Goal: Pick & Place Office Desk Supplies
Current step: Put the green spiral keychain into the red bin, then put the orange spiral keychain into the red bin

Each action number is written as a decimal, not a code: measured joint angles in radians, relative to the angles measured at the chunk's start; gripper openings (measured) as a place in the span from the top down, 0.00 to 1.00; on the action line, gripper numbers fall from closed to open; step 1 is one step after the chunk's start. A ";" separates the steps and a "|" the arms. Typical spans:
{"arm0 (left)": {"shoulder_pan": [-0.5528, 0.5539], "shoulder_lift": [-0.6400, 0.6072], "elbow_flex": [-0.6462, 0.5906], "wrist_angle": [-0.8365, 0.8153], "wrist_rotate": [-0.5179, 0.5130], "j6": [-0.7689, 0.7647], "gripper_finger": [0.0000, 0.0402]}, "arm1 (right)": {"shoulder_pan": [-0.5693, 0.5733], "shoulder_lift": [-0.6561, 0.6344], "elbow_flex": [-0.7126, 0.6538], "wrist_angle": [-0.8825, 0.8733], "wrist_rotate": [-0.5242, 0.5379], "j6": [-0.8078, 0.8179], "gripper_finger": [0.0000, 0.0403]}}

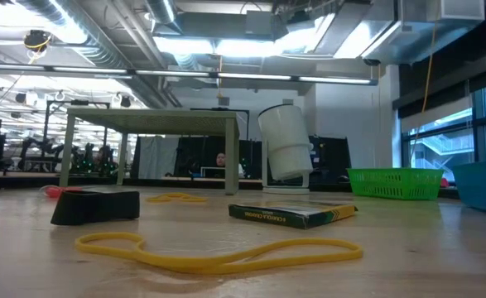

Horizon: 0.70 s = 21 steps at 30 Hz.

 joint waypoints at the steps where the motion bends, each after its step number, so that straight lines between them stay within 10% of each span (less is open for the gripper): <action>1: 0.000 0.000 0.000 0.000 0.000 0.000 0.67 | 0.000 0.000 0.000 0.000 0.000 0.008 0.83; 13: 0.000 0.000 0.000 -0.002 0.001 -0.014 0.68 | 0.000 0.000 -0.001 -0.013 0.054 -0.034 0.60; 21: -0.001 0.000 0.000 -0.274 -0.007 -0.373 0.66 | -0.003 0.001 -0.001 -0.012 0.157 -0.132 0.52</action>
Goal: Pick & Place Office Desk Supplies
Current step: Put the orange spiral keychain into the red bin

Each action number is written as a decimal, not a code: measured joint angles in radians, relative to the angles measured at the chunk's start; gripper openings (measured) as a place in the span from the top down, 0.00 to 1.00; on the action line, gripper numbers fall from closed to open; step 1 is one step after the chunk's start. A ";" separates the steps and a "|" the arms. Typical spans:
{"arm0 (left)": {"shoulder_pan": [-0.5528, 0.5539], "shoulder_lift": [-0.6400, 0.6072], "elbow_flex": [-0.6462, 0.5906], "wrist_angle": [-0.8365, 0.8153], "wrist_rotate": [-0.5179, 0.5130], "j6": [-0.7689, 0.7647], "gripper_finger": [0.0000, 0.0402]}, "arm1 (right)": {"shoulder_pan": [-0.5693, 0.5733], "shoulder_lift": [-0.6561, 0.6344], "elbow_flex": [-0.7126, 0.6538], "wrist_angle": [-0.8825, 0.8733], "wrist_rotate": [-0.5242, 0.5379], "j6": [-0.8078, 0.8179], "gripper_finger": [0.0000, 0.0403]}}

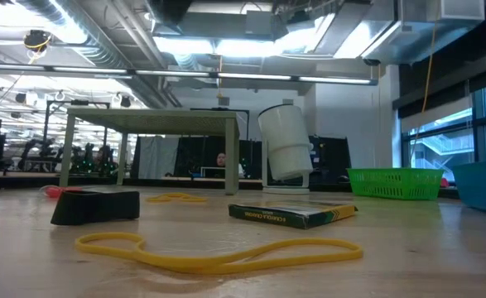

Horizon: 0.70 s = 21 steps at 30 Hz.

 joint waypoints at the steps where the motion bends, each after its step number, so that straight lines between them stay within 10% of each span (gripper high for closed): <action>1: 0.000 0.000 0.000 -0.067 0.000 -0.050 0.66 | 0.000 0.000 0.000 0.000 0.028 -0.012 0.52; 13: 0.082 0.000 -0.011 -0.981 0.092 -0.699 0.58 | -0.035 0.000 -0.001 0.008 0.187 -0.063 0.52; 21: 0.181 -0.001 -0.131 -1.018 0.147 -0.795 0.58 | -0.071 0.000 -0.001 0.009 0.183 -0.066 0.52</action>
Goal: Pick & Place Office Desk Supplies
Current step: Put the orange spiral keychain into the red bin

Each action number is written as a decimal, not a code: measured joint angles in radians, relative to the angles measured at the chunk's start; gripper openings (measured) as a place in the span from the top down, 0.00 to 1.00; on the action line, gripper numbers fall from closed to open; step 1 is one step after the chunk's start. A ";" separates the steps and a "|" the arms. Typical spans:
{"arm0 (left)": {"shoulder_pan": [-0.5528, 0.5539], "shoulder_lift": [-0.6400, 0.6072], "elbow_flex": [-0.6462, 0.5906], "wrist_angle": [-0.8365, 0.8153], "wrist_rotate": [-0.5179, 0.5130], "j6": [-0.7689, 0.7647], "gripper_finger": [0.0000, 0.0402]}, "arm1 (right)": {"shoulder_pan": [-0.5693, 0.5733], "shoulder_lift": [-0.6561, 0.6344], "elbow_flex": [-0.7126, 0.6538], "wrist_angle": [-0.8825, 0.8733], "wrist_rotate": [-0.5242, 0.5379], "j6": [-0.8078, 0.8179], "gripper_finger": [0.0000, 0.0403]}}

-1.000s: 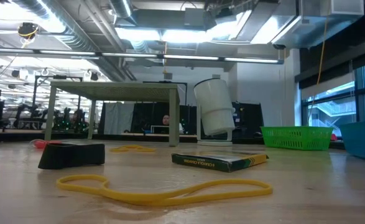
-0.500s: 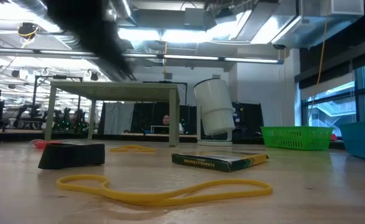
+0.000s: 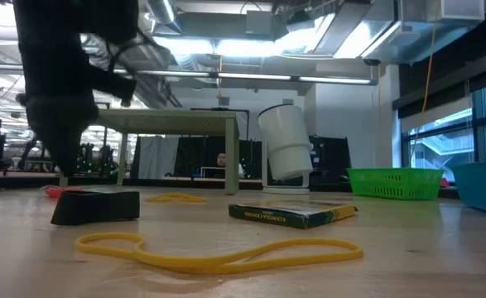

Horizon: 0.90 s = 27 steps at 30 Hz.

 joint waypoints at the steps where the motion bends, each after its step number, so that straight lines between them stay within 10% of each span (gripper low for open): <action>1: 0.014 0.000 -0.019 0.012 0.006 0.006 0.58 | -0.002 0.000 0.000 0.001 -0.001 0.000 0.52; 19: 0.197 -0.008 -0.148 0.156 0.141 0.163 0.58 | -0.045 0.000 0.000 0.009 -0.001 -0.076 0.52; 27: 0.222 -0.008 -0.148 0.173 0.214 0.233 0.73 | -0.045 0.000 0.000 0.009 -0.001 -0.078 0.52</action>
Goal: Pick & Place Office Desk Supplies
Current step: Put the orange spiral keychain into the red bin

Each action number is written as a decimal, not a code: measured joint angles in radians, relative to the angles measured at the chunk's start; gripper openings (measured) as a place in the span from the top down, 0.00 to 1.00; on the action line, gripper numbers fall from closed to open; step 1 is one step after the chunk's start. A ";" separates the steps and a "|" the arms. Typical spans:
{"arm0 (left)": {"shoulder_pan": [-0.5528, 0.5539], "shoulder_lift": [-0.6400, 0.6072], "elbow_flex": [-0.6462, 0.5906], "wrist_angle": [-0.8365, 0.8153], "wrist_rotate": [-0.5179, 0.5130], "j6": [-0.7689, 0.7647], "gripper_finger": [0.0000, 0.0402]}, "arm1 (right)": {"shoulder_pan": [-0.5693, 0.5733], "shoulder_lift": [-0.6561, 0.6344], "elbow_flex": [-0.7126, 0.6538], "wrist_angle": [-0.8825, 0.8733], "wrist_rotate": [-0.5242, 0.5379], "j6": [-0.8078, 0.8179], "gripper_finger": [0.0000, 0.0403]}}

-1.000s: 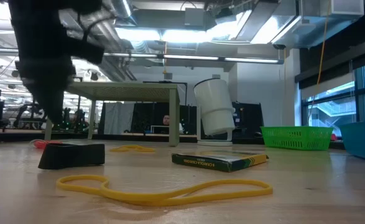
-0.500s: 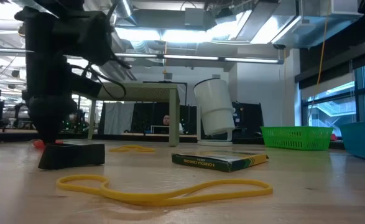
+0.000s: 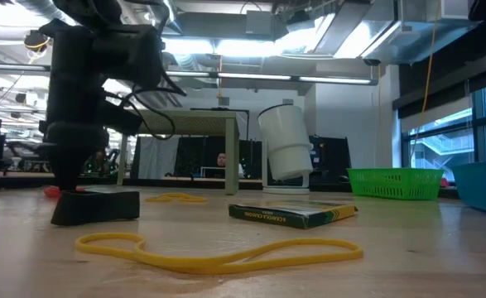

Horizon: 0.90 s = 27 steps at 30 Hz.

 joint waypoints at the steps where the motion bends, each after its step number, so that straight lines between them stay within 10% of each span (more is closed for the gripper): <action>1: 0.000 0.000 0.000 0.004 0.002 0.002 0.76 | 0.000 0.000 0.000 0.000 0.000 0.000 0.52; 9: -0.002 0.000 -0.002 0.027 0.008 0.005 0.98 | 0.000 0.000 0.000 0.000 0.000 0.000 0.52; 27: -0.001 -0.047 -0.008 0.019 -0.005 -0.004 0.84 | 0.000 0.000 0.000 0.000 0.024 0.000 0.52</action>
